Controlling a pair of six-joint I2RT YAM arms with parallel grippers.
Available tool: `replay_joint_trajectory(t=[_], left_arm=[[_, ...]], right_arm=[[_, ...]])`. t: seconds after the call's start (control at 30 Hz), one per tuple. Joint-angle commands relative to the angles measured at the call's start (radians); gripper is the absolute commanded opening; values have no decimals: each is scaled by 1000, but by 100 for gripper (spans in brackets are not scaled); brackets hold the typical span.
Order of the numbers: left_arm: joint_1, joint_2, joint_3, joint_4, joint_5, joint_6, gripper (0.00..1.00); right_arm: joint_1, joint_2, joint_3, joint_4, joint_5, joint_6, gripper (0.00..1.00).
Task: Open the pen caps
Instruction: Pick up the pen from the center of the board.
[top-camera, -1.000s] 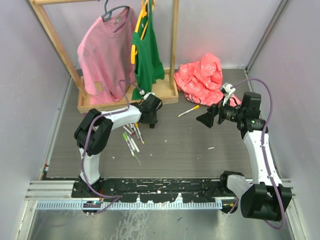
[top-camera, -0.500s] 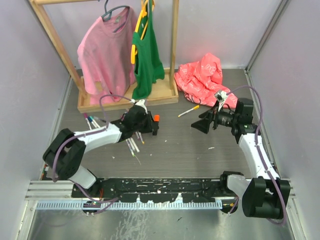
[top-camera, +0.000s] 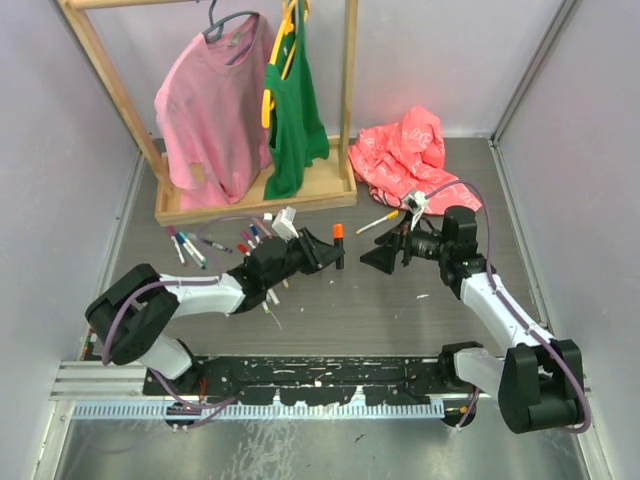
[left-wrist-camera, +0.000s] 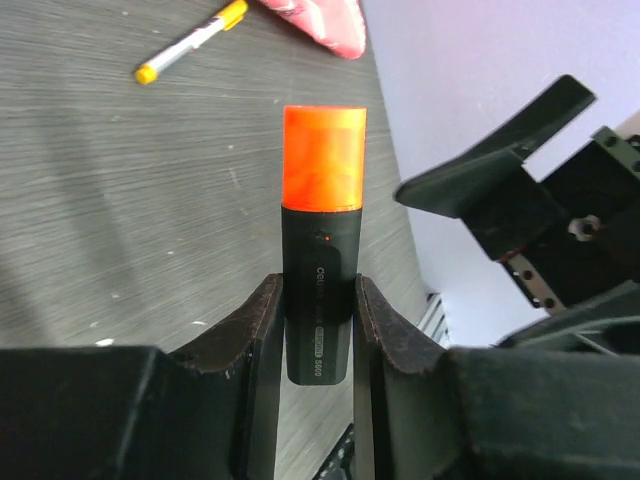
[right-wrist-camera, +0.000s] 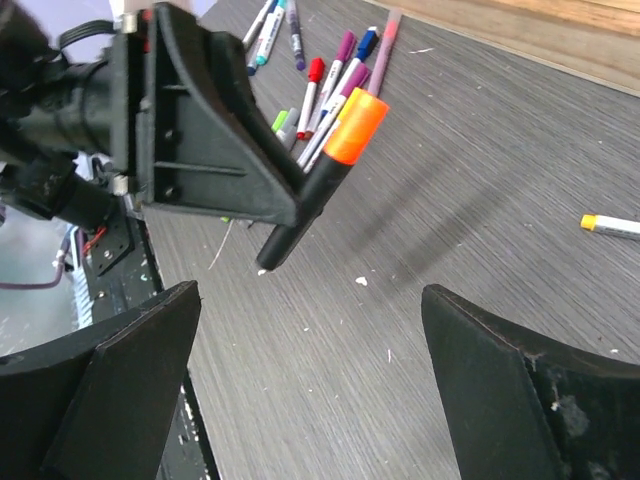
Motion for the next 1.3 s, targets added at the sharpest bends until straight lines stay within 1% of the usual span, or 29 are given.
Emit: replay_joint_trajectory(t=[0.0,0.07,0.2,0.37,0.47,0.8,0.9,0.97,1.03,1.1,1.13,1.17,1.23,1.27], left_arm=[[-73,-19,24,150,-199,-42,0],[-100,-19,38,122,-280,-56,0],[-143,-23,79,3,-417,-103,0],[-186,-27,151,-149,-555,-138,0],[-196,-20,173,-172,-580,-148,0],[-240,25,221,-173,-588,-152,0],[-254,43,239,-173,-593,-151,0],[-260,51,249,-173,-593,-151,0],[-264,55,256,-175,-593,-150,0],[-267,55,256,-174,-593,-150,0],[-268,53,254,-174,-593,-151,2],[-268,50,252,-176,-594,-153,9],[-268,37,241,-180,-594,-164,24],[-268,28,234,-184,-596,-170,34]], right_arm=[[34,0,-6,134,120,61,96],[46,0,-6,134,148,68,93],[72,-1,-7,134,163,64,88],[128,12,0,105,199,24,82],[154,23,7,91,225,12,78],[191,37,18,85,273,13,65],[199,41,14,91,273,16,56],[203,46,13,92,273,20,48],[205,48,15,94,275,25,38],[205,48,18,93,279,33,24],[204,46,22,89,285,34,17],[205,46,27,80,287,35,10],[204,44,39,70,289,38,2],[200,43,42,67,289,42,1]])
